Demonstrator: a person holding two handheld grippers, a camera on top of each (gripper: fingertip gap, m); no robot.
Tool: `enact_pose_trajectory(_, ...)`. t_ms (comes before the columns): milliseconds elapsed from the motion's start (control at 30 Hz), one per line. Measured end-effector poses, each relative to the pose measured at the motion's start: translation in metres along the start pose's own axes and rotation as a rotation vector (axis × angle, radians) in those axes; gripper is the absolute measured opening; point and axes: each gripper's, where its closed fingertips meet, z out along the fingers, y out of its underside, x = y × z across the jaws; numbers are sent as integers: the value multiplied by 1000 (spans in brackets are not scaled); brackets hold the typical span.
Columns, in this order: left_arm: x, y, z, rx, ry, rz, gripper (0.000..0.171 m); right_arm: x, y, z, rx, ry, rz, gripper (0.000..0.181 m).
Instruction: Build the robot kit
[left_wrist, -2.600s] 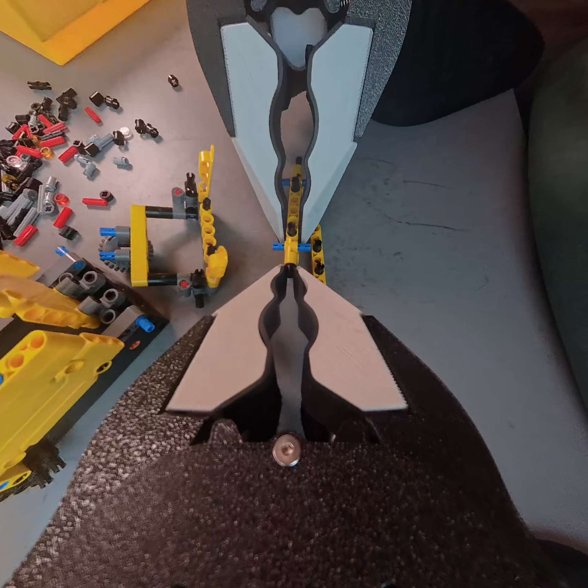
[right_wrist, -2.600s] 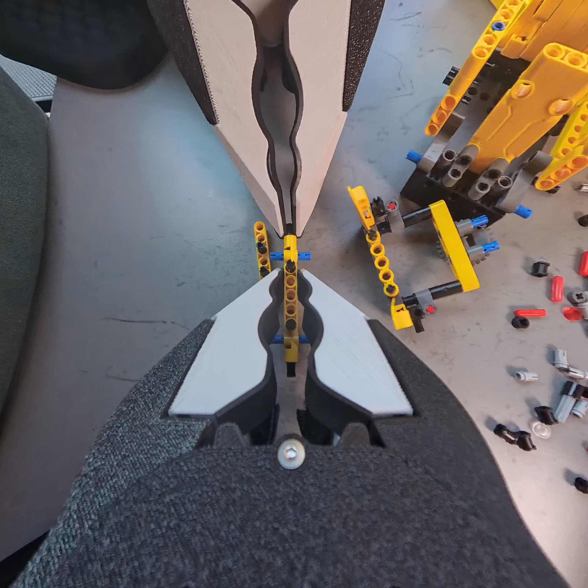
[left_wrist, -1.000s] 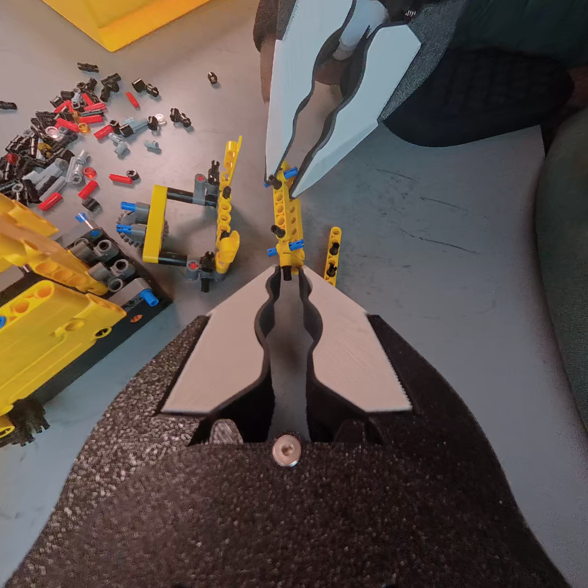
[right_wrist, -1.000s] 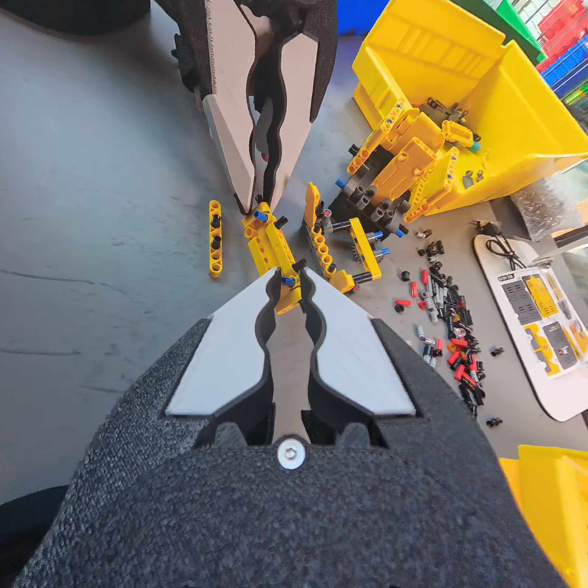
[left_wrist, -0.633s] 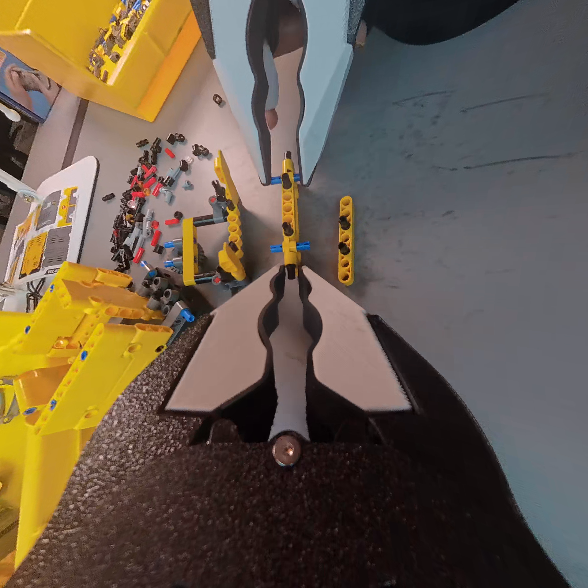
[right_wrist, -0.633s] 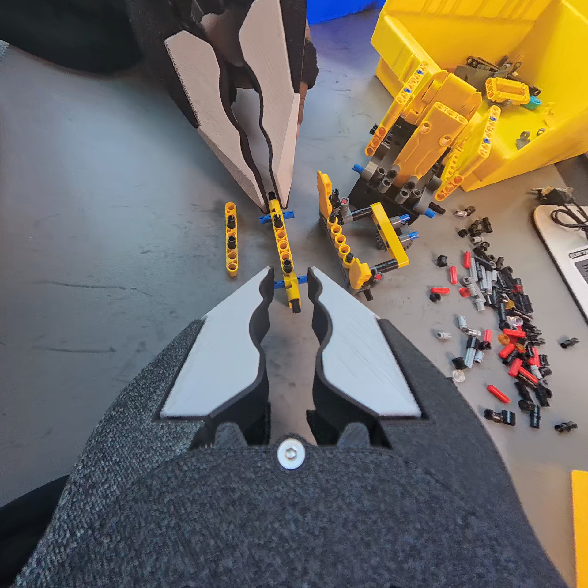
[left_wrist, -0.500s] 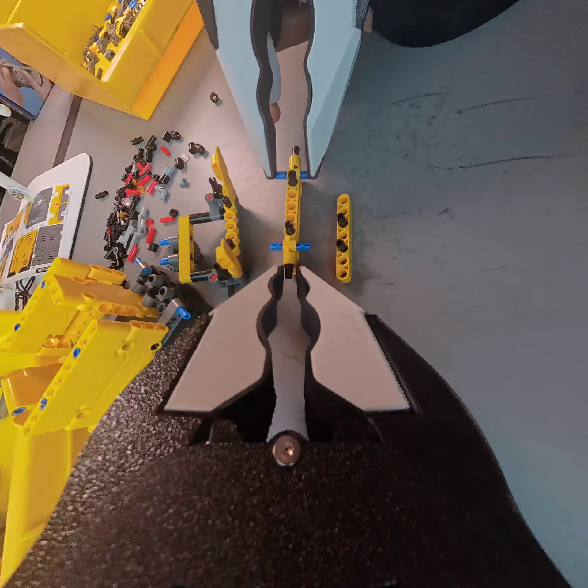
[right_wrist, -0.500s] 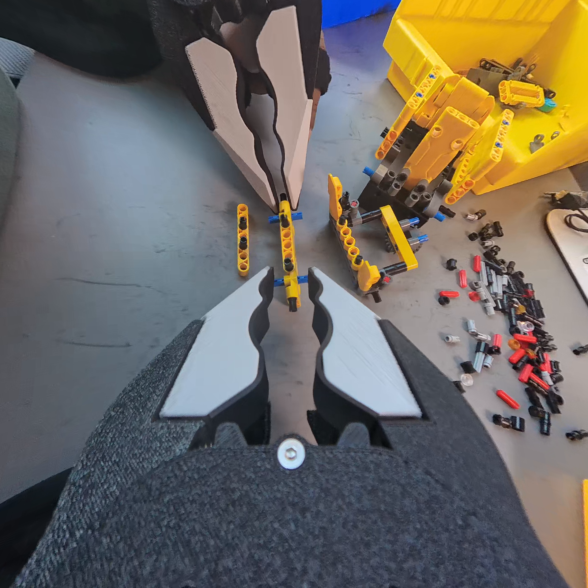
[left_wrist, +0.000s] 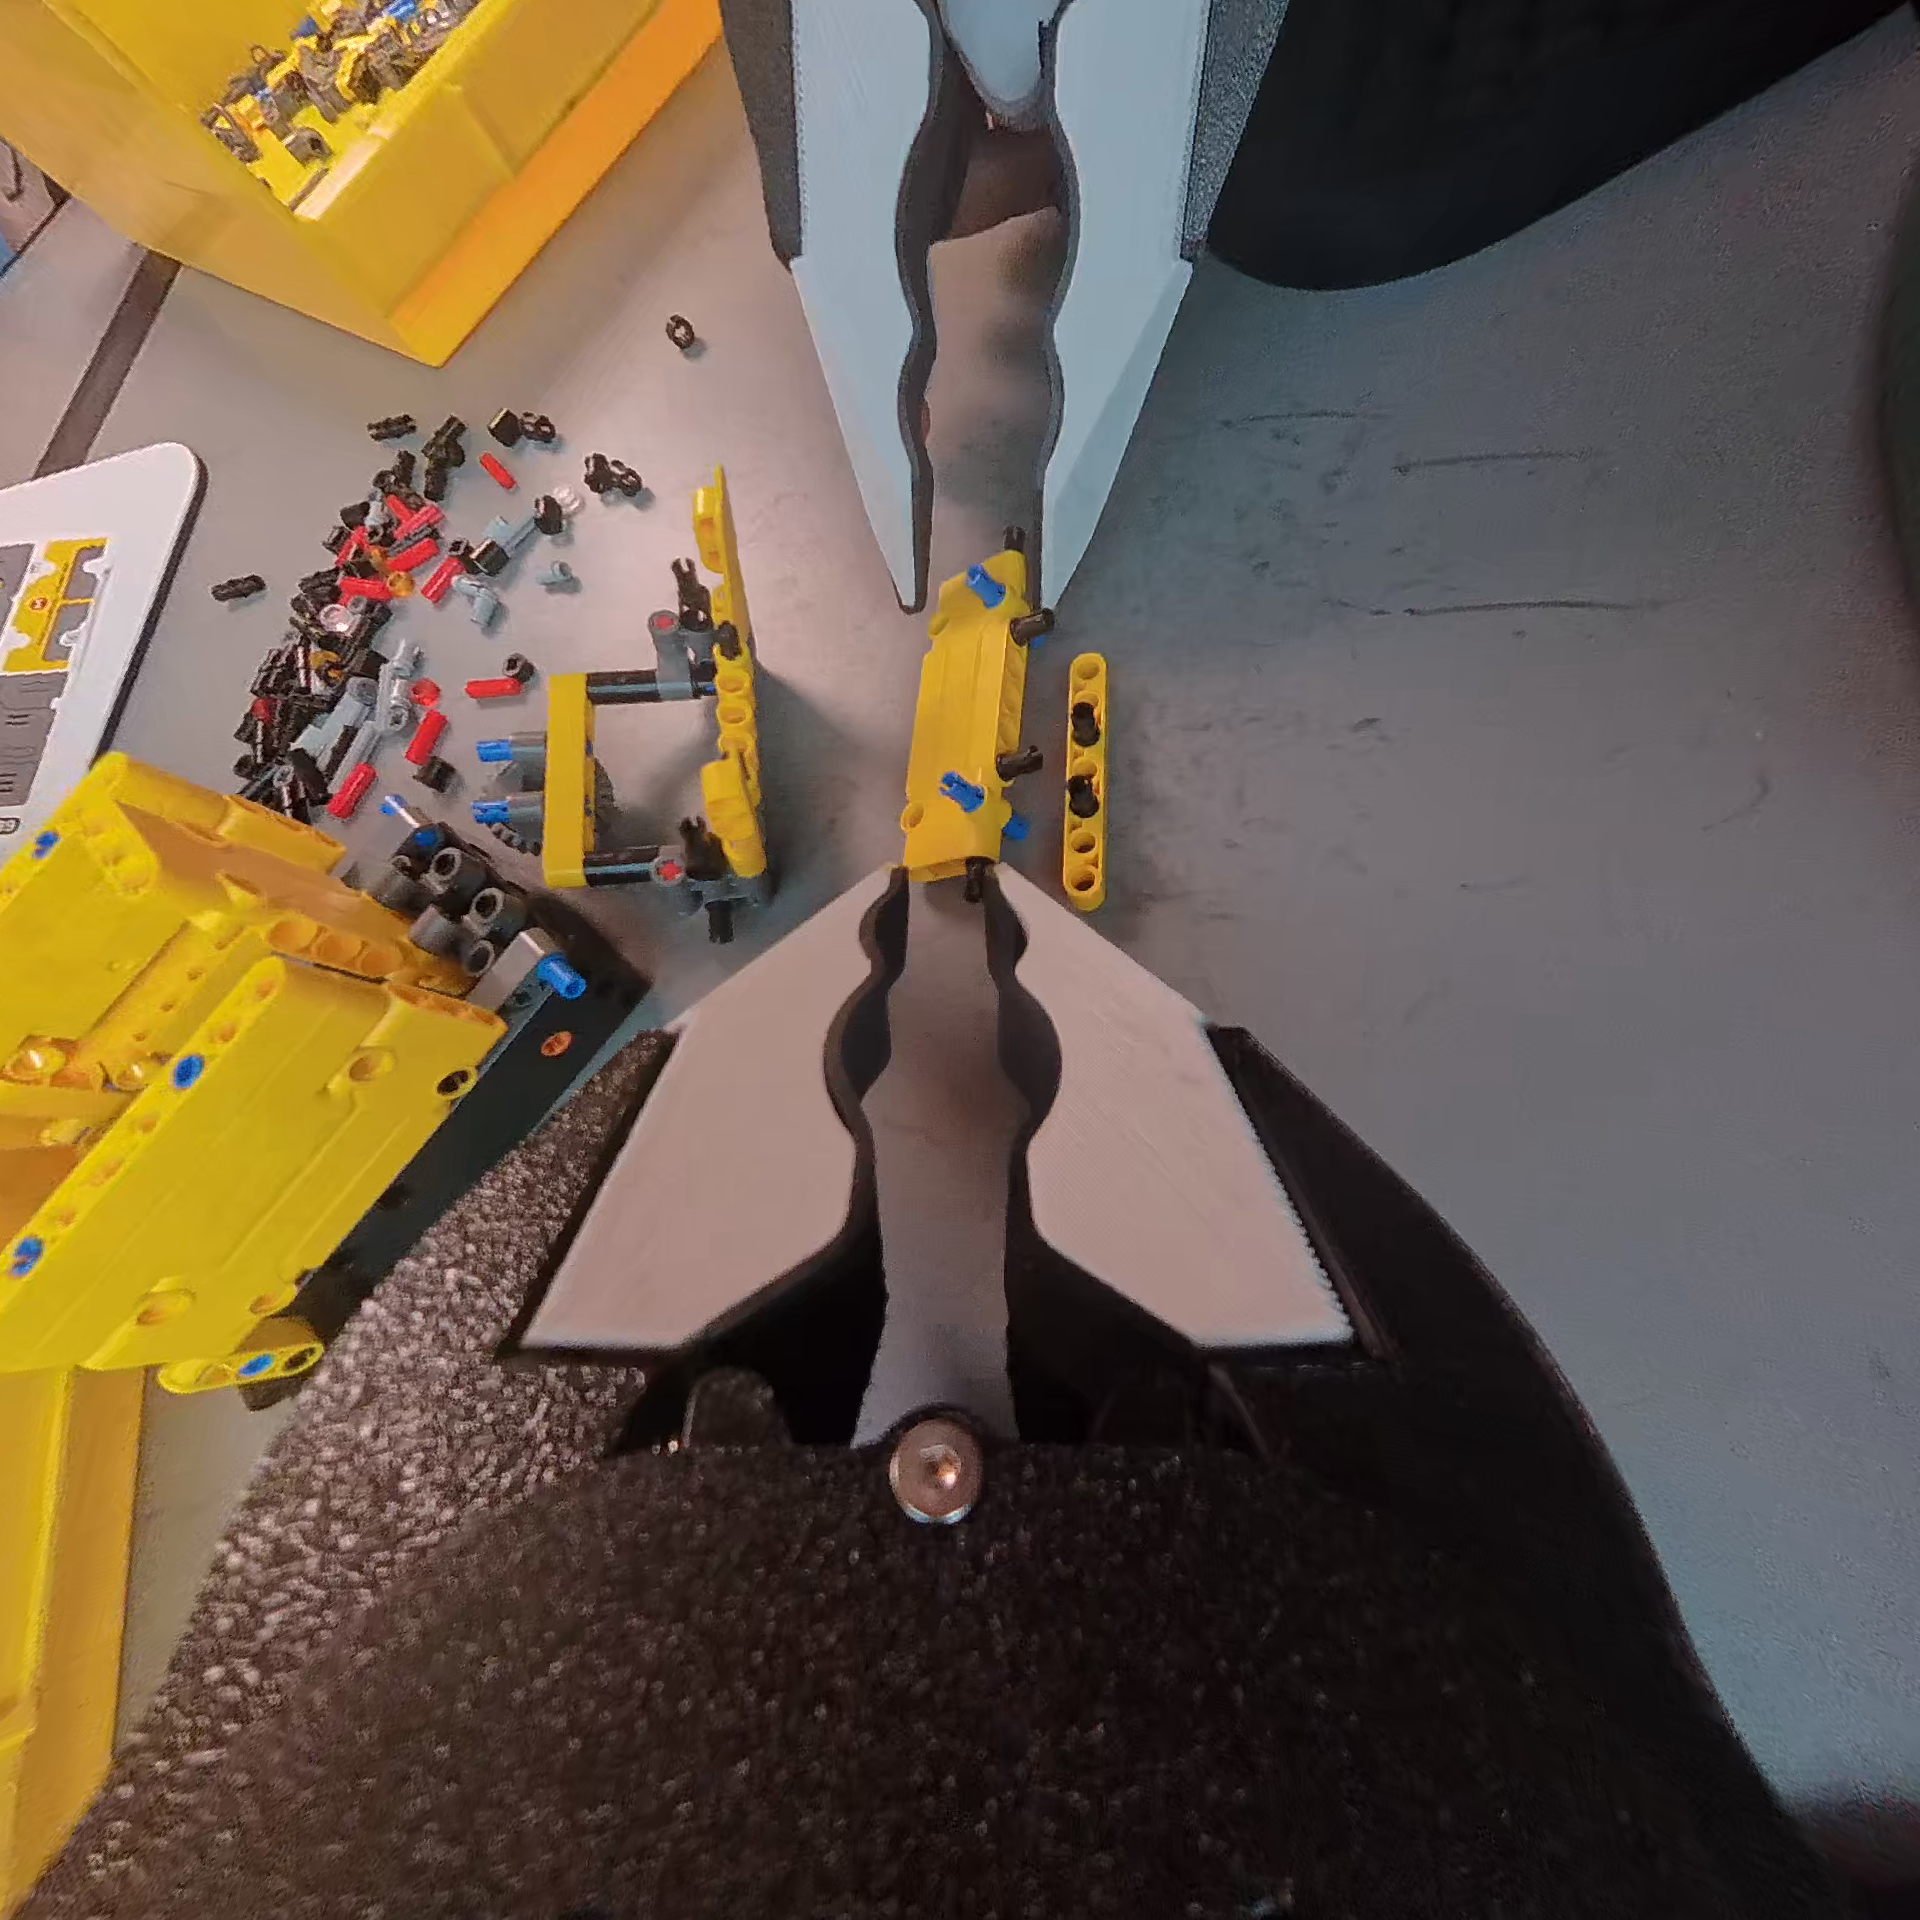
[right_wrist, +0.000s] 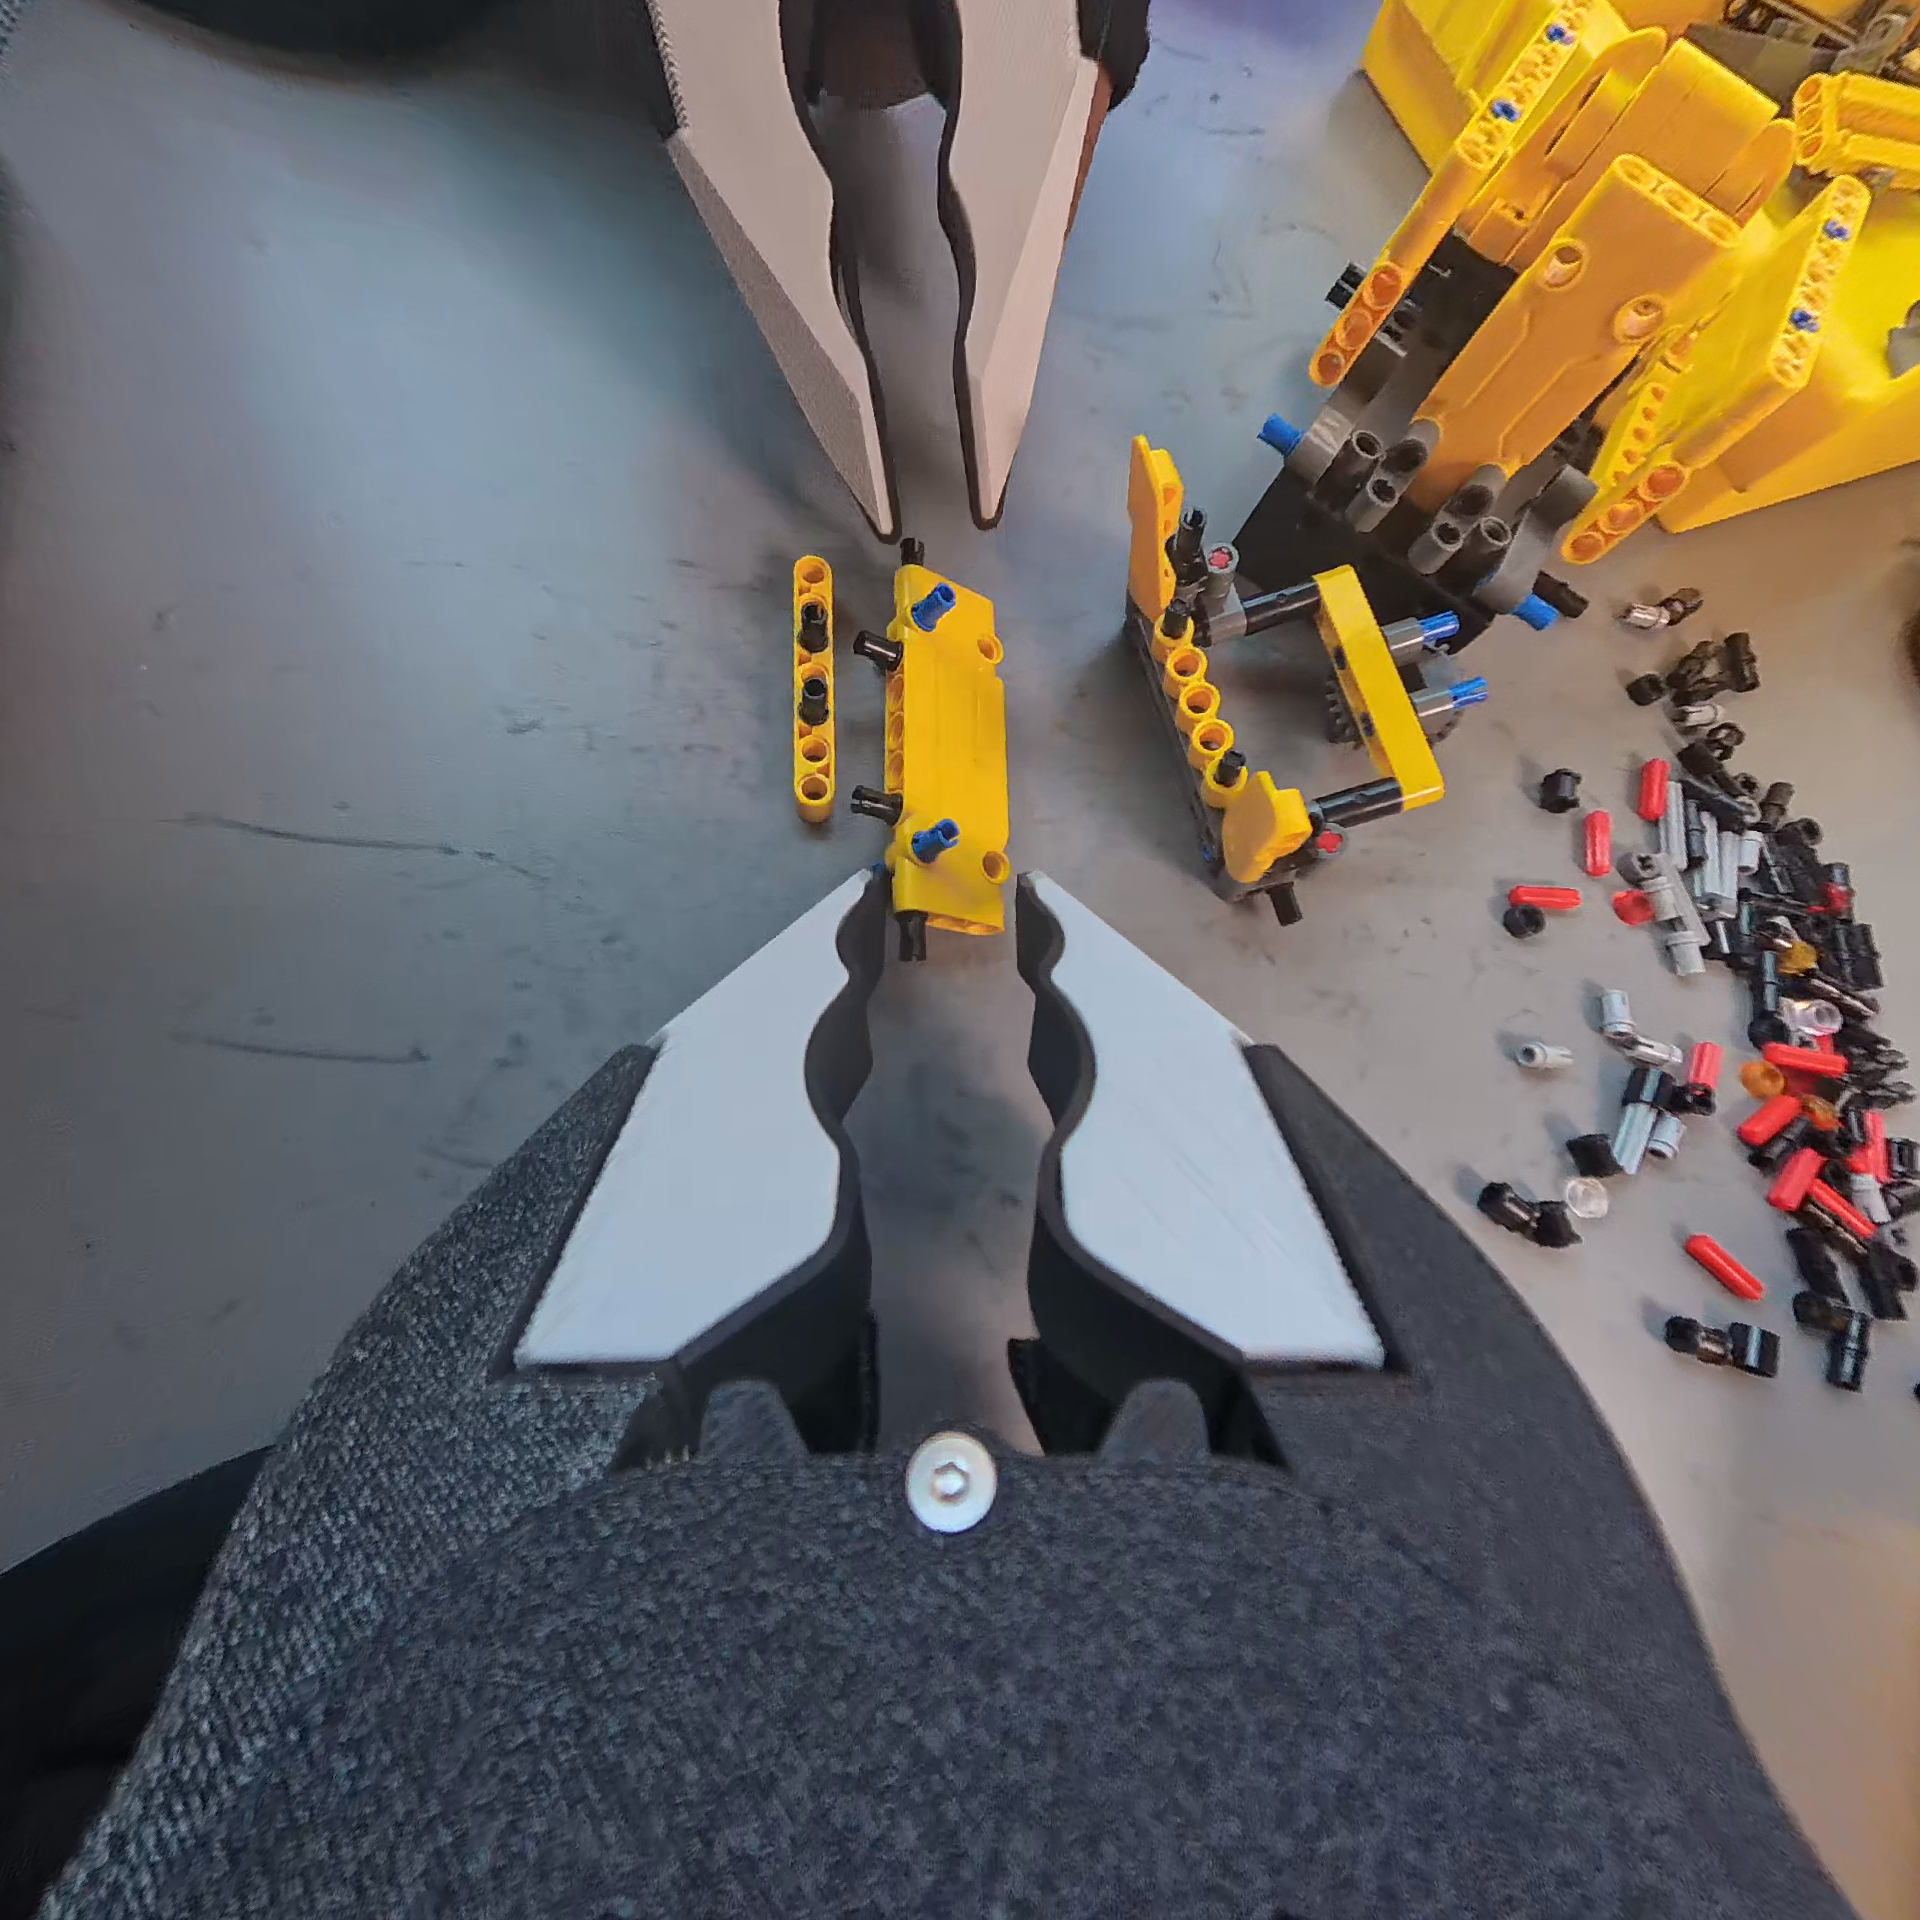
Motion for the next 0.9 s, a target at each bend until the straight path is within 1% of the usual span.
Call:
enact_pose_trajectory(100, -2, 1, -4, 6, 4, -23, 14, 1, 1, -4, 3, -6, 9, 28)
enact_pose_trajectory(200, 0, 4, -3, -7, 20, -29, 14, -1, 5, -9, -7, -20, 12, 28)
enact_pose_trajectory(367, 4, 8, 0, -34, 34, -21, 11, -3, 7, -12, -9, -27, 3, 12)
enact_pose_trajectory(500, 5, 9, 1, -43, 41, -19, 8, -5, 6, -11, -3, -33, -10, 5)
enact_pose_trajectory(600, 6, 11, 2, -58, 43, -10, 0, -6, 4, -10, 2, -32, -15, 4)
enact_pose_trajectory(900, 5, 12, 1, -61, 36, -19, 0, -1, 4, -8, 6, -1, -21, 4)
